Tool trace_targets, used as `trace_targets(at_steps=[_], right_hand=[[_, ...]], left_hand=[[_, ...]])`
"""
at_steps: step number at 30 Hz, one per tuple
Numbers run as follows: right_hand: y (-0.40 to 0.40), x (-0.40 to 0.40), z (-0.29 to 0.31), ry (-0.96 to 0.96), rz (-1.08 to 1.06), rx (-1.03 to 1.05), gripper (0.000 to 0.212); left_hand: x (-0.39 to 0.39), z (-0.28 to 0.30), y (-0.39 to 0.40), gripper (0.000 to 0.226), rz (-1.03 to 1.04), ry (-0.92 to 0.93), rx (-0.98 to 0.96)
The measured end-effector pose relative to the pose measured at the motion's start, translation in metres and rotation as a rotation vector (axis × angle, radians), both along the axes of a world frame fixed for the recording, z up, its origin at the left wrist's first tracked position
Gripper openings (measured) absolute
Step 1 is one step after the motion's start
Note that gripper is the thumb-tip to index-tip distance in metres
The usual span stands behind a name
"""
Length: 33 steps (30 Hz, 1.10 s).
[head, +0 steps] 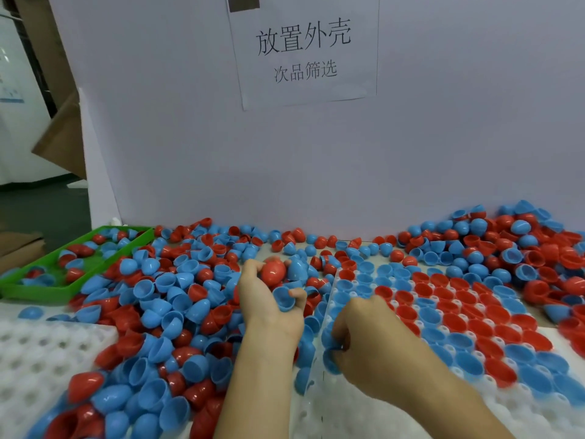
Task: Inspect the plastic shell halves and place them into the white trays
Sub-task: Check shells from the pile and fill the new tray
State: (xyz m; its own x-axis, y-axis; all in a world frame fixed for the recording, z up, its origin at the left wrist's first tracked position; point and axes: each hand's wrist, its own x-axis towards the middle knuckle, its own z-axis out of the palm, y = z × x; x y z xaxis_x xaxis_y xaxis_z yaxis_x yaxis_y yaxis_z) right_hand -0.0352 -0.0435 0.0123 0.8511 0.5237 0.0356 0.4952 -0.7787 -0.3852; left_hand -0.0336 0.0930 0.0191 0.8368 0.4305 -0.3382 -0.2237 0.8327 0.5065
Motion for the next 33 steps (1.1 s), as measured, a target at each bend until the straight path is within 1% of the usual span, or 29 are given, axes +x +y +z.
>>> trace_targets(at_steps=[2,4,6,8,10,13,17,19,21,23,25,26,29,31,33], right_hand=[[0.009,-0.007,-0.004,-0.026,0.0,-0.12,0.012],[0.014,-0.012,-0.006,-0.112,0.007,-0.219,0.026],[0.016,-0.014,-0.006,-0.144,0.015,-0.263,0.026],[0.015,-0.013,-0.005,-0.125,0.02,-0.273,0.028],[0.011,-0.01,-0.002,-0.066,0.029,-0.26,0.03],[0.005,-0.004,0.0,0.002,0.02,-0.215,0.019],[0.008,-0.005,-0.005,-0.023,0.004,-0.247,0.038],[0.012,-0.005,-0.007,-0.041,-0.005,-0.248,0.038],[0.013,-0.004,-0.007,-0.042,-0.009,-0.252,0.033],[0.013,-0.002,-0.006,-0.035,-0.014,-0.248,0.037],[0.011,0.001,-0.006,-0.031,-0.024,-0.242,0.042],[0.01,0.003,-0.006,-0.033,-0.029,-0.239,0.04],[0.01,0.009,-0.009,-0.067,-0.041,-0.204,0.026],[0.01,0.011,-0.009,-0.063,-0.032,-0.182,0.022],[0.008,0.012,-0.009,-0.074,-0.013,-0.188,0.018]], left_hand=[[0.001,0.0,-0.002,0.025,-0.01,0.003,0.003],[0.0,0.001,-0.003,0.025,-0.02,0.01,0.005],[0.0,0.001,-0.004,0.025,-0.018,0.016,0.0],[0.0,0.002,-0.005,0.024,-0.024,0.01,-0.005],[-0.001,0.002,-0.006,0.023,-0.031,0.005,-0.007],[-0.001,0.002,-0.007,0.023,-0.033,-0.002,-0.003],[-0.001,0.002,-0.009,0.031,-0.044,-0.01,0.009],[-0.001,0.001,-0.01,0.038,-0.055,-0.016,0.015],[-0.001,0.001,-0.01,0.039,-0.055,-0.015,0.022],[0.0,0.0,-0.011,0.043,-0.052,-0.008,0.033],[0.0,0.0,-0.012,0.042,-0.05,0.001,0.037],[0.0,0.0,-0.012,0.038,-0.051,0.006,0.037],[0.001,-0.001,-0.015,0.031,-0.058,0.013,0.026],[0.001,-0.001,-0.017,0.03,-0.063,0.018,0.022],[0.001,-0.001,-0.02,0.023,-0.077,0.027,0.024]])
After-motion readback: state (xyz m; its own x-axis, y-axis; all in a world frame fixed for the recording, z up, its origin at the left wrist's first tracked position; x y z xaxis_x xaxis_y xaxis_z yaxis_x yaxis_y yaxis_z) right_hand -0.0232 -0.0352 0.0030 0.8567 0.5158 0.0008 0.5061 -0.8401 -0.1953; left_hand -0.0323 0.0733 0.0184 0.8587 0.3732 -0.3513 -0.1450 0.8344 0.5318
